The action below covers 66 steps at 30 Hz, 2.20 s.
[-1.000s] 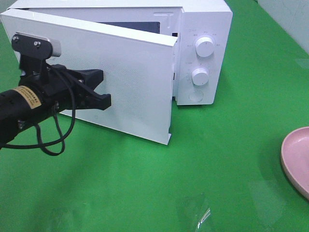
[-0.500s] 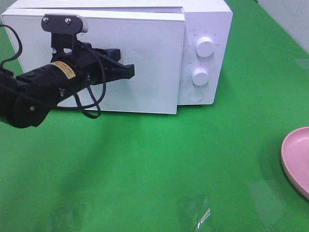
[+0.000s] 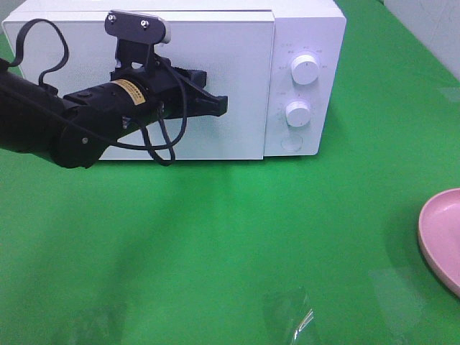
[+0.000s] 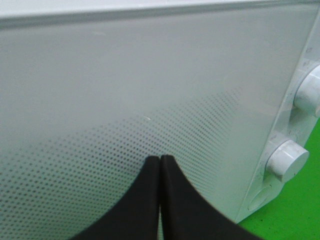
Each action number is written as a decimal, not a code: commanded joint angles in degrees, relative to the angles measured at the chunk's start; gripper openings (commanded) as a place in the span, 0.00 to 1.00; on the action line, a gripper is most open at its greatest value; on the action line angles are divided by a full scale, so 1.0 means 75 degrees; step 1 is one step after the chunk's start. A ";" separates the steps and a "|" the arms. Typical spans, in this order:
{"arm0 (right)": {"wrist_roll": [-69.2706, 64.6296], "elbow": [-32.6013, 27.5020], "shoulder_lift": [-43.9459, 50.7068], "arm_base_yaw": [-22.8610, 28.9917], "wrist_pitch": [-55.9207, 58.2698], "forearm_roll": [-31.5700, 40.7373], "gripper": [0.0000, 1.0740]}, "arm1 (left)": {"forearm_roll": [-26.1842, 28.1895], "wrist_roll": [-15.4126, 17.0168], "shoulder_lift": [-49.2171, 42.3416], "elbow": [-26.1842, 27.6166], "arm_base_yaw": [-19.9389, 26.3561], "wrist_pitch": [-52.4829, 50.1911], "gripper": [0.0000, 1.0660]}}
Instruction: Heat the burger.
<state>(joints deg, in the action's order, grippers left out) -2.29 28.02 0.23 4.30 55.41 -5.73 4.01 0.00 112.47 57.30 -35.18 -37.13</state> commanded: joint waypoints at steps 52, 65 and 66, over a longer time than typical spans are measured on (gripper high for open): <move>0.0069 -0.0008 0.0199 -0.0038 -0.0069 0.0023 0.70 | 0.1345 0.0000 -0.1665 0.0481 -0.0970 1.1390 0.92; 0.0069 -0.0008 0.0199 -0.0038 -0.0069 0.0023 0.70 | 0.0917 0.0053 -0.3285 0.0481 0.1352 1.3117 0.92; 0.0069 -0.0008 0.0199 -0.0038 -0.0069 0.0023 0.70 | 0.0909 0.0000 -0.3491 0.0481 0.1956 1.3438 0.92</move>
<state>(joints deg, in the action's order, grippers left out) -2.29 28.02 0.23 4.30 55.41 -5.67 10.77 0.00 86.80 60.85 -20.80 62.17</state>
